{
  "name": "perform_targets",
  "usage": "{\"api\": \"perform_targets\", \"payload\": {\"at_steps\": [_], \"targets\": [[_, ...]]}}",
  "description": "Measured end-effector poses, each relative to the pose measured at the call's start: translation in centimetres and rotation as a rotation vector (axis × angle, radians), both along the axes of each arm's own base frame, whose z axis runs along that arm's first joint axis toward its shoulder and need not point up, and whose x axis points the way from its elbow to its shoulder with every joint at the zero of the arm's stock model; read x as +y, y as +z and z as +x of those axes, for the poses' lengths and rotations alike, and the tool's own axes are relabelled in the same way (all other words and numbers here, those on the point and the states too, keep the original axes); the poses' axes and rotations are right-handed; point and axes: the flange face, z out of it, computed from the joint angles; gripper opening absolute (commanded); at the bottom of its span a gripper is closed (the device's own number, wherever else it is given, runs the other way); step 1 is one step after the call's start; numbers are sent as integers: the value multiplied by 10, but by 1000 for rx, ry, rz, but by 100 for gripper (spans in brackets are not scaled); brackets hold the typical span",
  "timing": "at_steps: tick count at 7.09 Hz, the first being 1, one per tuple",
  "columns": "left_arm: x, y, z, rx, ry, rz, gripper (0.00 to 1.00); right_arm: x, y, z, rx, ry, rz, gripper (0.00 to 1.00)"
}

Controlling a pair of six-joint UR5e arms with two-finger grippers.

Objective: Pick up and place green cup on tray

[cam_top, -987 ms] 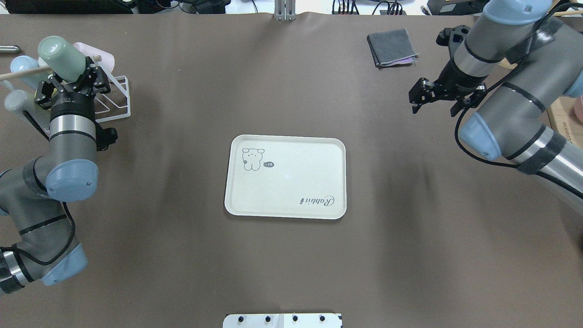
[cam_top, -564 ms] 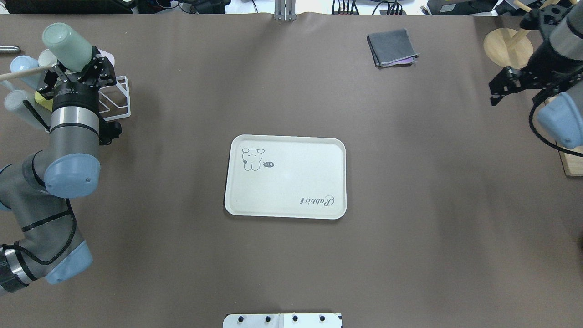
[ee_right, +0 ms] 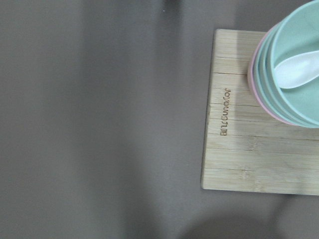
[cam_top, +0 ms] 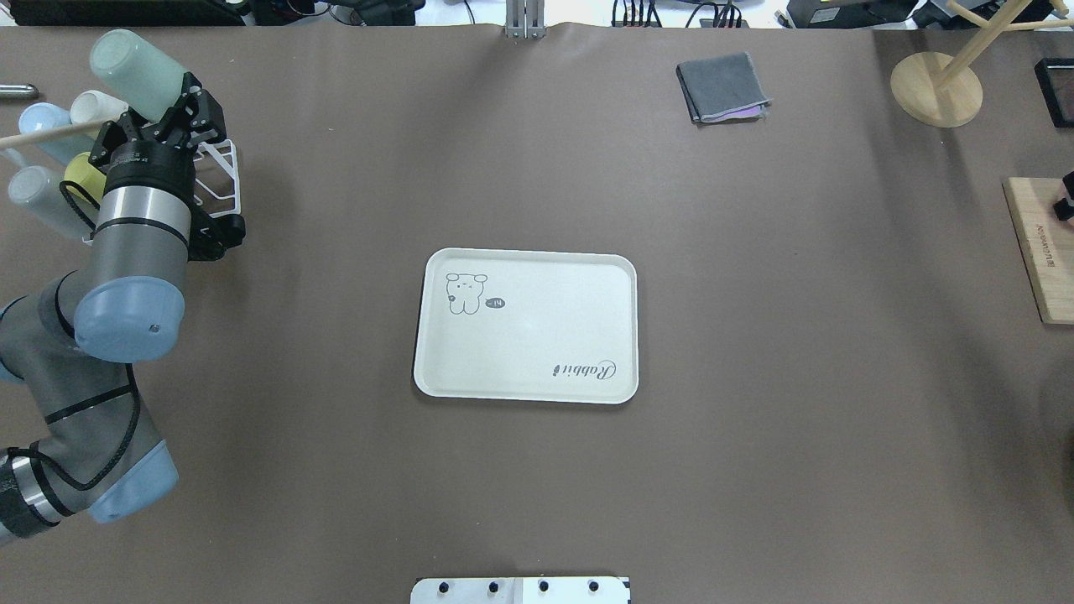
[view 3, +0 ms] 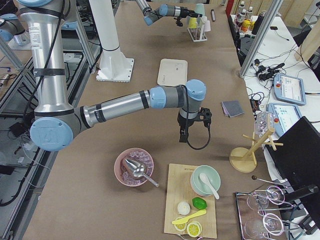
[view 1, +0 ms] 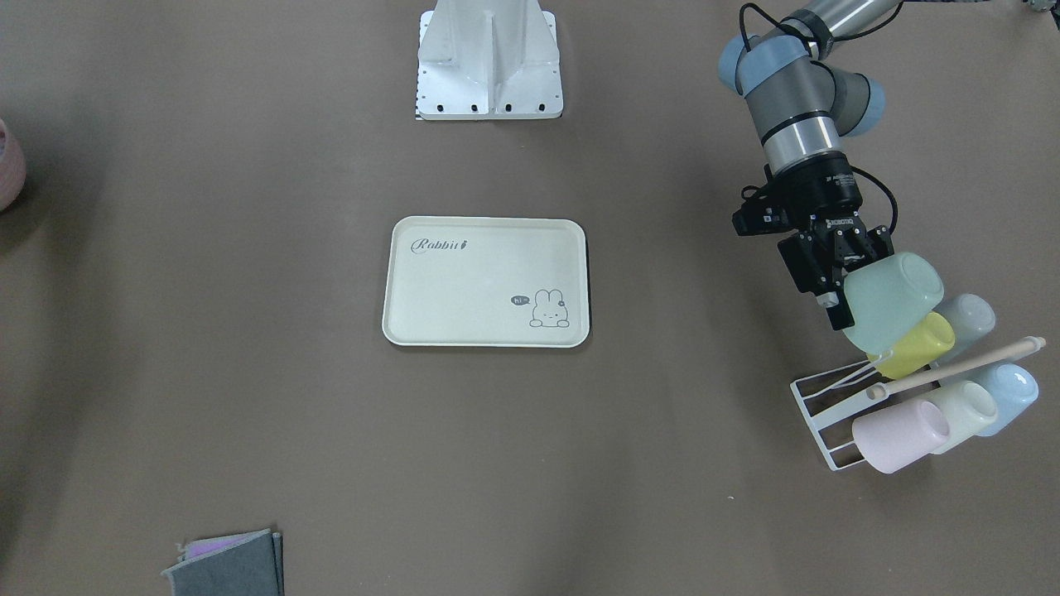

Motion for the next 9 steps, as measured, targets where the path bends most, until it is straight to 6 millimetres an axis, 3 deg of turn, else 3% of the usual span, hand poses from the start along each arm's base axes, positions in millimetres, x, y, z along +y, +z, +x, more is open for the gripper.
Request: {"api": "perform_targets", "payload": {"at_steps": [2,4,7,9], "targets": [[8,-20,0,201,69,33,56,6,18,25,39,-30,35,100],[11,-29,12,431,158,-2,56,13,36,30,72,-111,72,100],[20,-49,32,806,296,-73,53,17,46,31,66,-150,77,100],[23,-73,48,1071,361,-145,52,25,54,44,55,-122,40,100]]}}
